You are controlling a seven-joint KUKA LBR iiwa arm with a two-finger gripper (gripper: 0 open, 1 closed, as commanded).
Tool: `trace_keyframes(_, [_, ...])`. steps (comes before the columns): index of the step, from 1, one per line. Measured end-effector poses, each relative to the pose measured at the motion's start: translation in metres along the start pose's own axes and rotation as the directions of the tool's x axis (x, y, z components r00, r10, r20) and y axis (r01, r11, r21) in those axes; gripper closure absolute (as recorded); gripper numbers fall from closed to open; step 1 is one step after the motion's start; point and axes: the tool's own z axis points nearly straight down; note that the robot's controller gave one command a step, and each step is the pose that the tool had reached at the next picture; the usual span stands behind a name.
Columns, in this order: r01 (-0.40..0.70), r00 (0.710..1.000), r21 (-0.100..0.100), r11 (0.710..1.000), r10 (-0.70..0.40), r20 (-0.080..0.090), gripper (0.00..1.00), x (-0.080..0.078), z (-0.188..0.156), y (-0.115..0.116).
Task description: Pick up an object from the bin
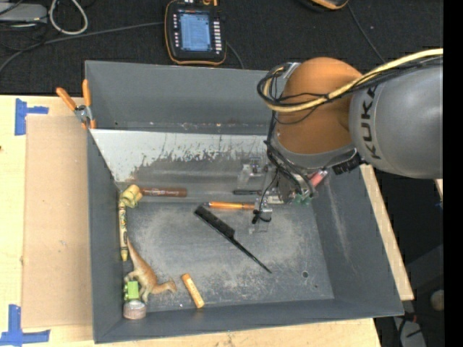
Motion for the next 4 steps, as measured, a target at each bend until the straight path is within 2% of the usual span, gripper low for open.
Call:
trace_keyframes(1, [-0.002, 1.000, 0.000, 1.000, 0.002, 0.007, 0.00, -0.002, -0.004, 0.000])
trace_keyframes(2, [-0.245, 0.970, -0.002, 0.970, 0.245, 0.006, 0.00, -0.014, 0.089, 0.022])
trace_keyframes(3, [-0.260, 0.966, -0.004, 0.966, 0.260, 0.011, 0.00, -0.005, 0.063, 0.033])
trace_keyframes(4, [-0.315, 0.949, -0.001, 0.949, 0.315, -0.002, 0.00, -0.003, 0.094, 0.034])
